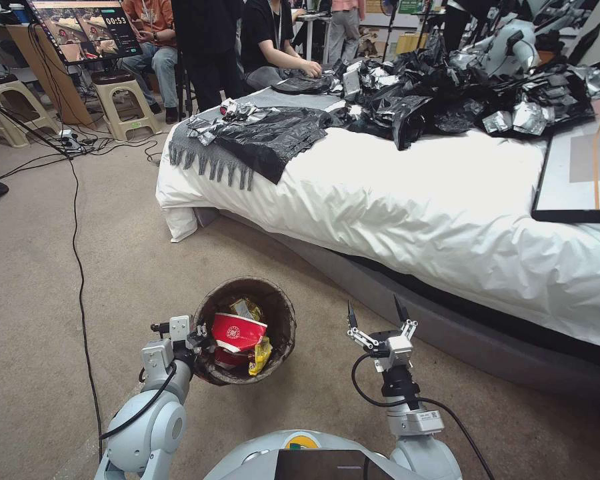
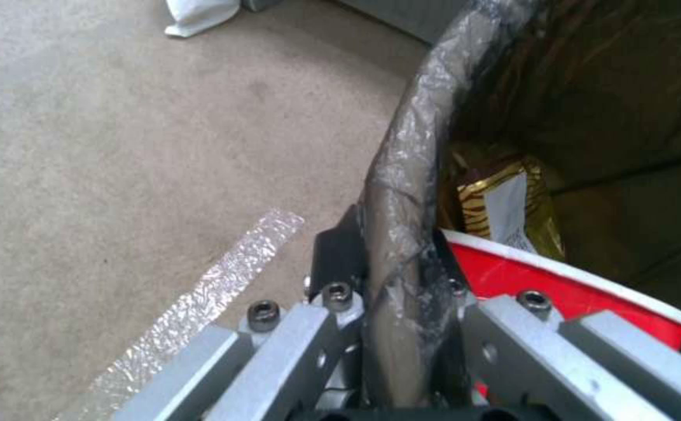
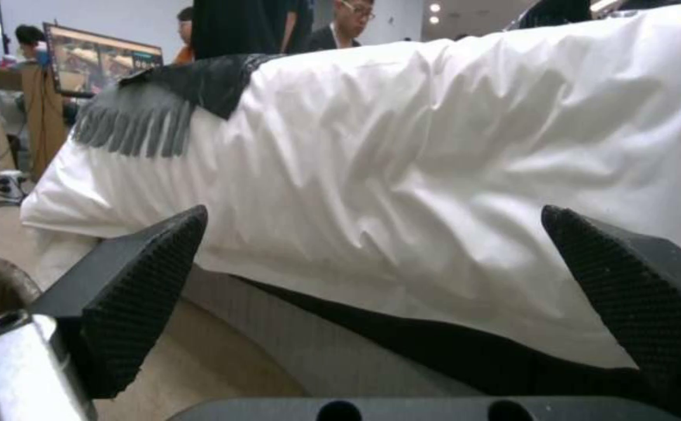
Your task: Pick up the trash bin, then pick up the garbage from the floor and place it into the trash bin.
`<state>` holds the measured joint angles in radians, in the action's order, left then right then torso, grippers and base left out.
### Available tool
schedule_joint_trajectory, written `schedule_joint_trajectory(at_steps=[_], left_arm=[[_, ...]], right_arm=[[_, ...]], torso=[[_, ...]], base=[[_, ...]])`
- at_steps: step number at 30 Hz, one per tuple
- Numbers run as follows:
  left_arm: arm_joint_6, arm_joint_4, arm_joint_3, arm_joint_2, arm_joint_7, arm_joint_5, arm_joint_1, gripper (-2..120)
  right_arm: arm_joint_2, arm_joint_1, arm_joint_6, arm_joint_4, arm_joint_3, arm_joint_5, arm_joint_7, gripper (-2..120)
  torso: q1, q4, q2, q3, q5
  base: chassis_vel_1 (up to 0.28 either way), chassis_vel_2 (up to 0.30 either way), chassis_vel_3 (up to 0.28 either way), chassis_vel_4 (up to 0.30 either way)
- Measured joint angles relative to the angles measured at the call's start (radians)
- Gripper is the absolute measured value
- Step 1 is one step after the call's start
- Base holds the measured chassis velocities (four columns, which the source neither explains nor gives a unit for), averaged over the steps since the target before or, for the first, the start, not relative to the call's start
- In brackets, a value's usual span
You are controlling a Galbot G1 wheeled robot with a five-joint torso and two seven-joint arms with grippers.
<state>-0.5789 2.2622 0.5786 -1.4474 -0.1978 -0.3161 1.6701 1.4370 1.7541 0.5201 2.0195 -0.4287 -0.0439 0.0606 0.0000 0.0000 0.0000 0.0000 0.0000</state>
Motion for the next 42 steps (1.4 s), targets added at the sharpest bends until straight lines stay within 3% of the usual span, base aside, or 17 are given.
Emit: schedule_joint_trajectory(at_steps=[20,42], left_arm=[[-0.002,0.005,-0.011,0.000,0.004,-0.005,0.000,3],[-0.003,0.007,-0.015,0.000,0.004,-0.004,0.000,3]], right_arm=[[-0.008,-0.003,-0.007,0.008,-0.008,0.004,-0.015,100],[-0.009,-0.009,-0.007,0.008,-0.012,0.009,-0.022,100]], torso=[[0.000,0.0000,0.000,0.000,0.0001],[0.000,0.0001,0.000,0.000,0.0001]], base=[[0.024,0.020,0.024,0.019],[0.098,0.099,0.099,0.095]])
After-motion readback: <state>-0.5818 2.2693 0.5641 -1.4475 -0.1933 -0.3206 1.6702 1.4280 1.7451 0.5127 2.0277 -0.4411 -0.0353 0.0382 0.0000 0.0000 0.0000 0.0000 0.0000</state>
